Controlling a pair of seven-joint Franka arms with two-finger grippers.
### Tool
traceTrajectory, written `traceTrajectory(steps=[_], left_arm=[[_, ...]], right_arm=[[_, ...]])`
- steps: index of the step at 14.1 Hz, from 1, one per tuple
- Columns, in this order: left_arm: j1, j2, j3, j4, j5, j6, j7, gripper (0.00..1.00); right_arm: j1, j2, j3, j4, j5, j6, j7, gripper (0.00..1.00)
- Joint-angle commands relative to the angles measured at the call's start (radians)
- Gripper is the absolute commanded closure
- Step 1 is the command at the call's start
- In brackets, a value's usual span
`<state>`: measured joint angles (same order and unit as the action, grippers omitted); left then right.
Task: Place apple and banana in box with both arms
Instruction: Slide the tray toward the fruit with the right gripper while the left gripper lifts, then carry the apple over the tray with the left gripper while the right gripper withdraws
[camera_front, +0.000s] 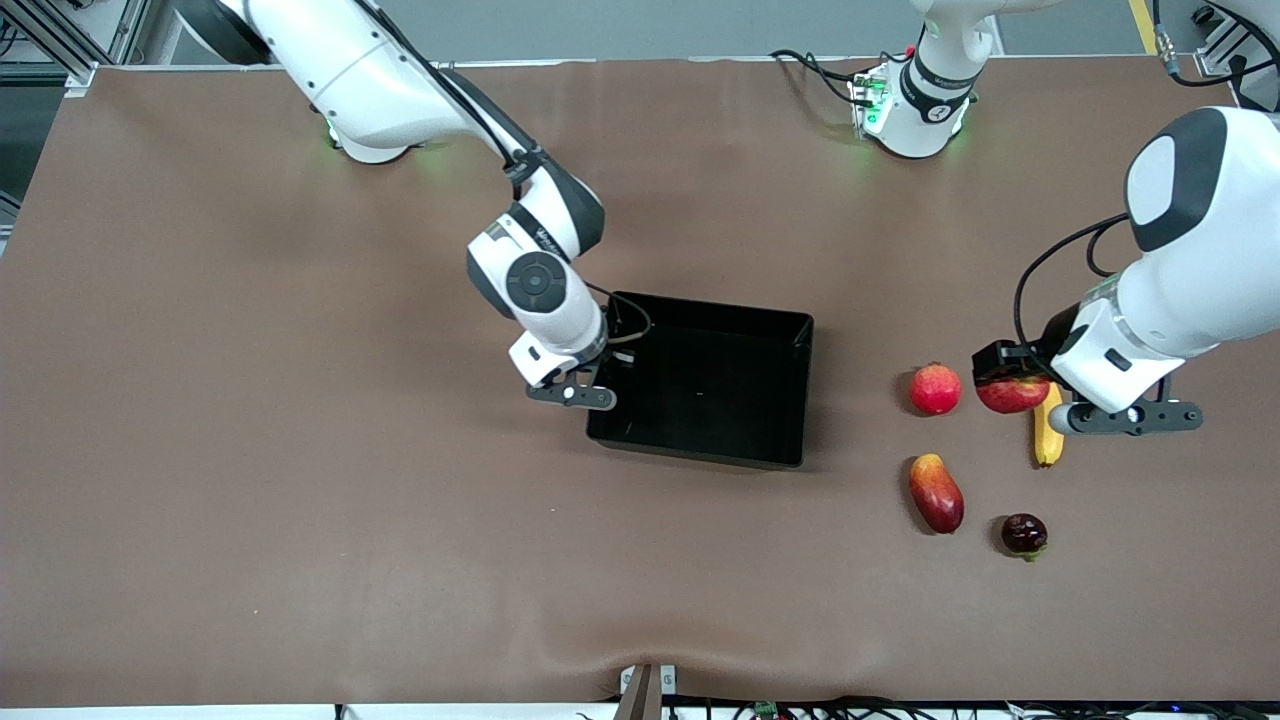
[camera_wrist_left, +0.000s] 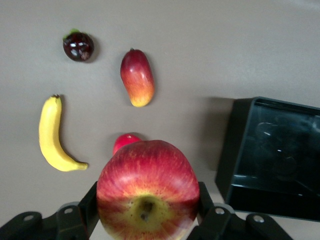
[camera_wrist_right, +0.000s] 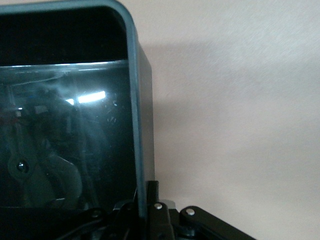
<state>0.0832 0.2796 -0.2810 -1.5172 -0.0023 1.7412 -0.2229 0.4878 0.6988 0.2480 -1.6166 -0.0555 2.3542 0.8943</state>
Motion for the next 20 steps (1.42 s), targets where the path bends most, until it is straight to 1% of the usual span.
traceTrajectory(steps=[1,2,3,5,9,12,13,14,16,20], left_arm=[[-0.042,-0.007,0.0,0.0,-0.016,-0.038,-0.102,1.0],[-0.054,-0.007,0.0,-0.003,-0.016,-0.052,-0.146,1.0],[-0.066,-0.007,0.0,-0.003,-0.015,-0.061,-0.177,1.0],[-0.089,-0.008,0.0,-0.017,-0.015,-0.063,-0.222,1.0],[-0.115,-0.01,-0.015,-0.035,-0.015,-0.063,-0.297,1.0],[-0.137,-0.008,-0.024,-0.055,-0.016,-0.062,-0.392,1.0],[-0.134,-0.008,-0.044,-0.064,-0.018,-0.058,-0.41,1.0],[-0.132,-0.008,-0.061,-0.081,-0.018,-0.054,-0.436,1.0],[-0.134,-0.008,-0.098,-0.093,-0.018,-0.042,-0.508,1.0],[-0.134,-0.008,-0.165,-0.171,-0.016,0.084,-0.668,1.0]], right_arm=[[0.06,0.039,-0.045,0.075,-0.012,0.0,0.057,0.89],[0.061,0.041,-0.046,0.075,-0.012,0.0,0.058,0.43],[0.061,0.041,-0.047,0.075,-0.012,0.0,0.058,0.0],[0.061,0.035,-0.047,0.075,-0.032,-0.001,0.057,0.0],[0.028,0.001,-0.049,0.092,-0.032,-0.013,0.051,0.0],[-0.006,-0.053,-0.049,0.092,-0.032,-0.042,0.038,0.0],[-0.03,-0.085,-0.049,0.084,-0.03,-0.073,0.029,0.0],[-0.067,-0.114,-0.047,0.078,-0.029,-0.111,-0.003,0.0],[-0.138,-0.163,-0.039,0.066,-0.015,-0.199,-0.136,0.0],[-0.262,-0.241,-0.038,0.032,-0.01,-0.298,-0.413,0.0]])
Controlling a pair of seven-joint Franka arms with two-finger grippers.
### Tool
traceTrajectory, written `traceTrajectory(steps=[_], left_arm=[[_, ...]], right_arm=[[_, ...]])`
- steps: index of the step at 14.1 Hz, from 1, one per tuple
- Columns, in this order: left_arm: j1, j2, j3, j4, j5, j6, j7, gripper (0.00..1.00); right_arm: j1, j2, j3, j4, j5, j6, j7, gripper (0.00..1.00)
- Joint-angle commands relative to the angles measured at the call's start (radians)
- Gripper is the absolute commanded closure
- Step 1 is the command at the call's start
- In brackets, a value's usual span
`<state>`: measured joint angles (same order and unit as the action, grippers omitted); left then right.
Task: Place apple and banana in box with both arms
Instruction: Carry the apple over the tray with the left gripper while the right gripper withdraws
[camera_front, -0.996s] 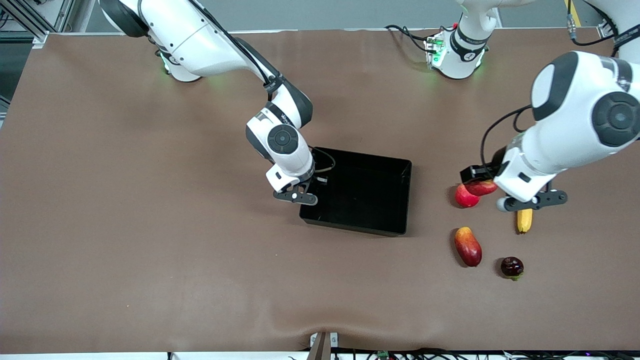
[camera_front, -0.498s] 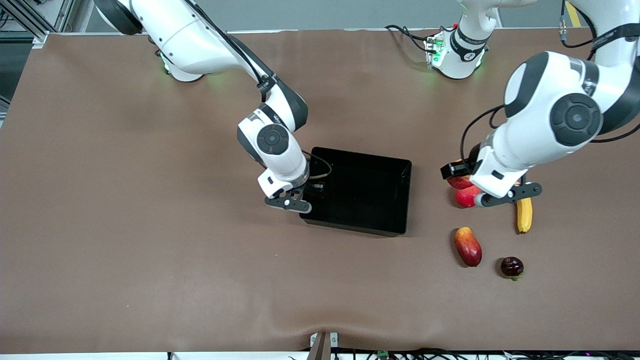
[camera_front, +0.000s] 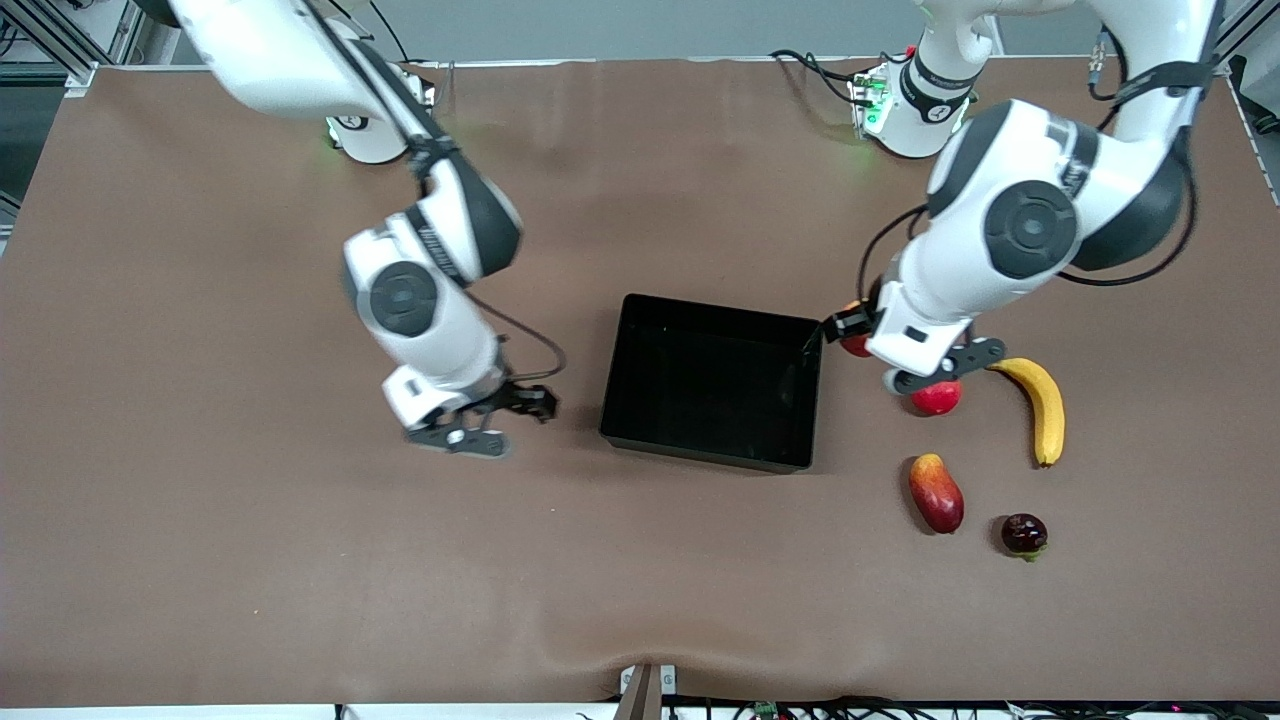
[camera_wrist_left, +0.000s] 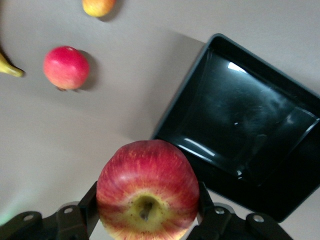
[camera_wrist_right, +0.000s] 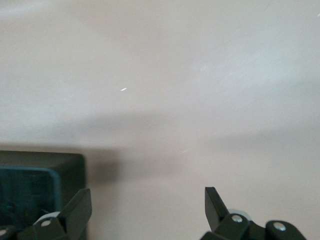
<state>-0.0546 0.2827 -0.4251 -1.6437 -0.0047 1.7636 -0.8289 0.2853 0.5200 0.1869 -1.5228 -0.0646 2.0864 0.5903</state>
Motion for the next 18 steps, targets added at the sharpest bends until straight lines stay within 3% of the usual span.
traceTrajectory(steps=[1,4,6,9,15,18], left_arm=[[0.004,-0.011,-0.024,-0.065,-0.014,0.094,-0.079,1.0],[-0.013,-0.011,-0.03,-0.137,-0.009,0.193,-0.108,1.0],[-0.024,-0.008,-0.03,-0.172,-0.003,0.25,-0.128,1.0],[-0.036,0.042,-0.029,-0.162,0.006,0.333,-0.13,1.0],[-0.051,0.186,-0.029,-0.174,0.06,0.454,-0.142,1.0],[-0.083,0.233,-0.027,-0.176,0.066,0.458,-0.142,1.0]], right_arm=[[-0.101,-0.081,0.023,-0.065,-0.001,-0.064,-0.189,0.0],[-0.233,-0.13,0.023,-0.098,0.029,-0.132,-0.433,0.0],[-0.313,-0.179,0.023,-0.137,0.09,-0.135,-0.495,0.0],[-0.377,-0.228,0.023,-0.138,0.098,-0.187,-0.537,0.0],[-0.383,-0.388,0.013,-0.126,0.1,-0.299,-0.537,0.0],[-0.377,-0.423,-0.013,-0.051,0.1,-0.423,-0.537,0.0]])
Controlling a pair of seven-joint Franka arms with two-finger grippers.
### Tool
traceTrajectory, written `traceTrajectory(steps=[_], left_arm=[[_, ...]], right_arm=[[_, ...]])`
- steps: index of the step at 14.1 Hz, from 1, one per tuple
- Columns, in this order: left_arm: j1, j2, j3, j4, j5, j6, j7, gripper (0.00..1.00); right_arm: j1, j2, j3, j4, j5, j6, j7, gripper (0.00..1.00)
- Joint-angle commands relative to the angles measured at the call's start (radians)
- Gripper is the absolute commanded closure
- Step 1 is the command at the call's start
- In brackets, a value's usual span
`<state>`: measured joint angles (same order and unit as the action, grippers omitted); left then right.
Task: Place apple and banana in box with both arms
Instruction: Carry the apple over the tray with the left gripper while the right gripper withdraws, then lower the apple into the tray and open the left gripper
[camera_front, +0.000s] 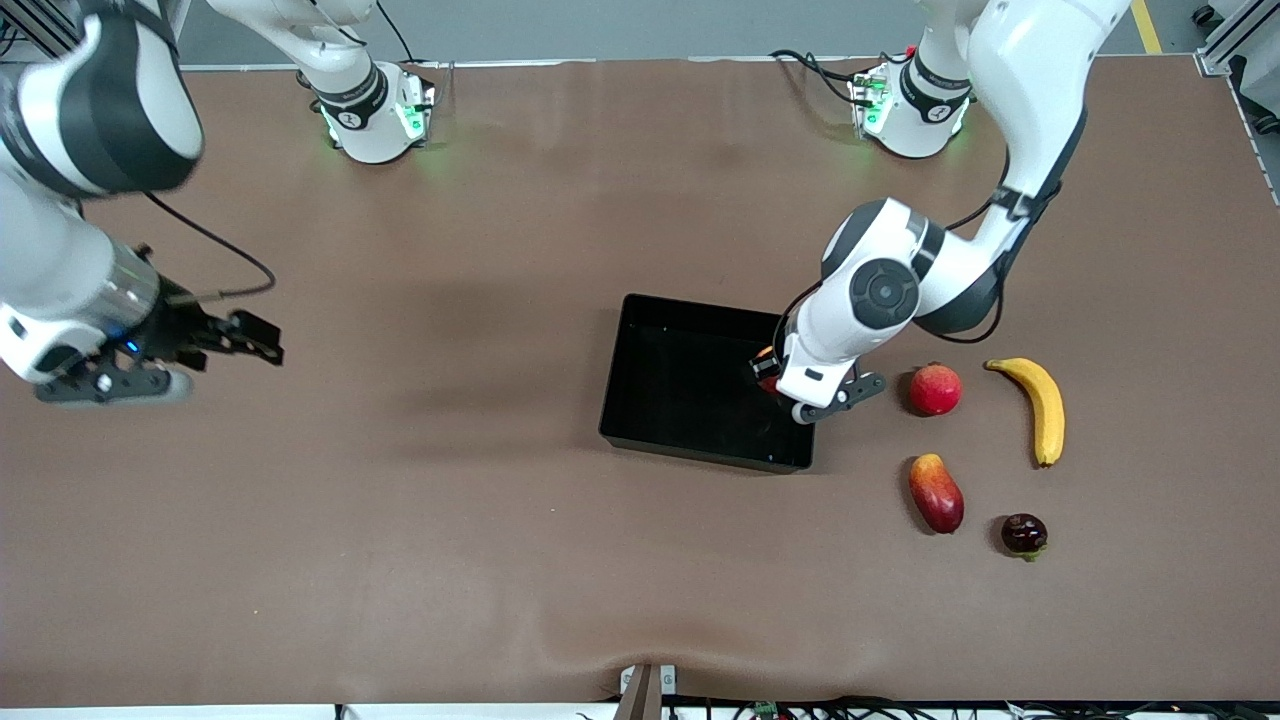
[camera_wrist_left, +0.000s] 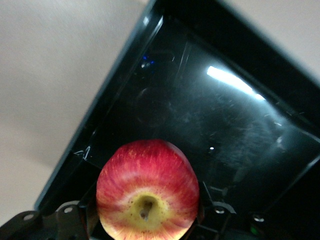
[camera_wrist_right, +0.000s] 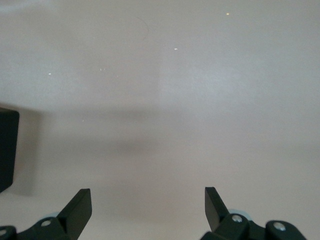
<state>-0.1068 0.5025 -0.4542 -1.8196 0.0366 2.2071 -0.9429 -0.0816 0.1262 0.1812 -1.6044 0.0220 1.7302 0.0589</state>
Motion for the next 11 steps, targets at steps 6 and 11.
traceTrajectory(steps=[6,11], left_arm=[[-0.04,0.093,0.005,-0.018,0.028,0.123,-0.028,1.0],[-0.042,0.134,0.008,-0.017,0.112,0.149,-0.07,0.86]], right_arm=[[-0.001,-0.066,-0.049,0.106,0.029,-0.213,-0.013,0.0],[0.025,-0.102,-0.104,0.106,0.049,-0.251,-0.057,0.0]])
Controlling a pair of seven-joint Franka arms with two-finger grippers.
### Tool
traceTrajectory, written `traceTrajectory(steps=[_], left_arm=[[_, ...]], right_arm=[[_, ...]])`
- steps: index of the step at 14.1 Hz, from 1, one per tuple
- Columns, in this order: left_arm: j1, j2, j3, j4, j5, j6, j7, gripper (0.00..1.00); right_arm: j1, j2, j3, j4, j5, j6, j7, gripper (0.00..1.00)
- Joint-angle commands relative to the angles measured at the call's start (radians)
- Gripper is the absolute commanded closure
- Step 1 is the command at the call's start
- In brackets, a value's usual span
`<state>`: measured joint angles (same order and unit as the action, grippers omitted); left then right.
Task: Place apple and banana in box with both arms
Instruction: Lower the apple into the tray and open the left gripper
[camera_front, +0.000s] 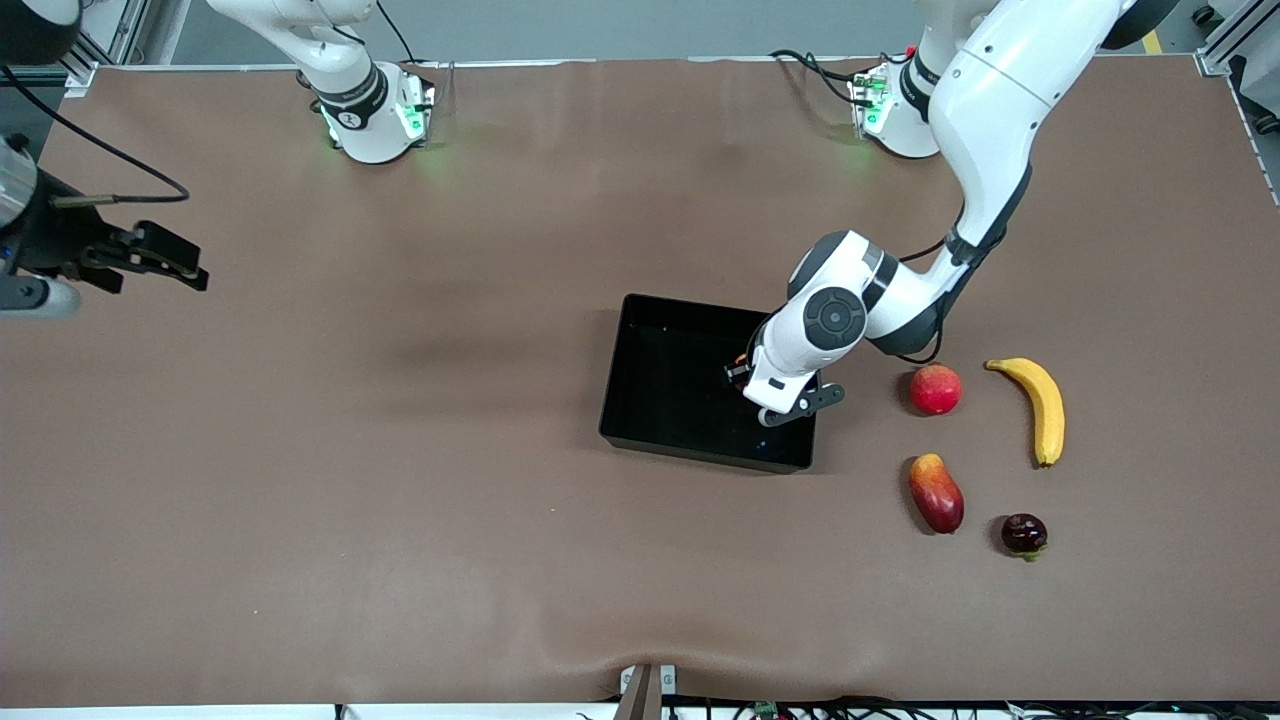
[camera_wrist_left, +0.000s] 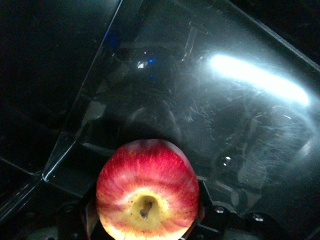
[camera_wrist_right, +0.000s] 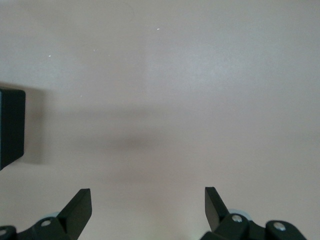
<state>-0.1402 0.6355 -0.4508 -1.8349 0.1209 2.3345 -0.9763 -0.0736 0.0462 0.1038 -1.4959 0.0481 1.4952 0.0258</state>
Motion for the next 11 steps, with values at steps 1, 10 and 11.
traceTrajectory(steps=[1,10,11], left_arm=[[-0.007,0.003,0.004,-0.001,0.029,0.022,-0.036,0.21],[0.092,-0.255,-0.003,0.17,0.022,-0.338,0.034,0.0],[0.131,-0.272,-0.003,0.177,0.02,-0.381,0.097,0.0]], right_arm=[[0.017,-0.022,-0.029,-0.003,0.024,-0.016,-0.024,0.0],[0.011,-0.031,-0.029,0.002,0.004,-0.049,-0.032,0.0],[0.012,-0.028,-0.036,-0.001,0.003,-0.04,-0.032,0.0]])
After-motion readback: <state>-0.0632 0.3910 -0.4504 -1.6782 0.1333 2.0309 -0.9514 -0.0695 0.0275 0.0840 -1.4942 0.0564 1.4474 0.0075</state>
